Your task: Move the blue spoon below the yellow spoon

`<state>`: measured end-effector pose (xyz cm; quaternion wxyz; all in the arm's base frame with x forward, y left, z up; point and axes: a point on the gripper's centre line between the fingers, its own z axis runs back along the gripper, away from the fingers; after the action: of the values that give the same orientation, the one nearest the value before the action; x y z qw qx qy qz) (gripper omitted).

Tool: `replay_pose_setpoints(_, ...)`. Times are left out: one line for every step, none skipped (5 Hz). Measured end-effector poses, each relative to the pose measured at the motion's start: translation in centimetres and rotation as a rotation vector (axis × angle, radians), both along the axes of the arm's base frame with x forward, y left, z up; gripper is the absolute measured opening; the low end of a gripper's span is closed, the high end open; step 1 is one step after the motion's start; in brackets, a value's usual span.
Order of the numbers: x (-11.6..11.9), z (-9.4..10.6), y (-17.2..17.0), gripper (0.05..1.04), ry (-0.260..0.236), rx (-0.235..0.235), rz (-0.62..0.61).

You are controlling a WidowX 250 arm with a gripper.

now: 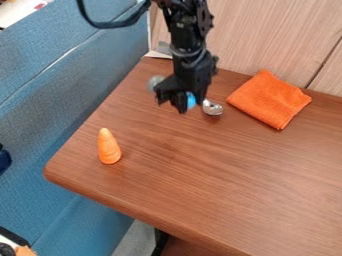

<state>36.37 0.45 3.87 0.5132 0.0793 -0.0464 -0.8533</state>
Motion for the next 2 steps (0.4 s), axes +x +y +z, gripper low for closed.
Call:
replay_pose_setpoints(2.8,-0.8,2.2,0.440,0.008,0.008,0.070)
replay_pose_setpoints(4.7,-2.2,3.4,0.440,0.026,0.025,0.099)
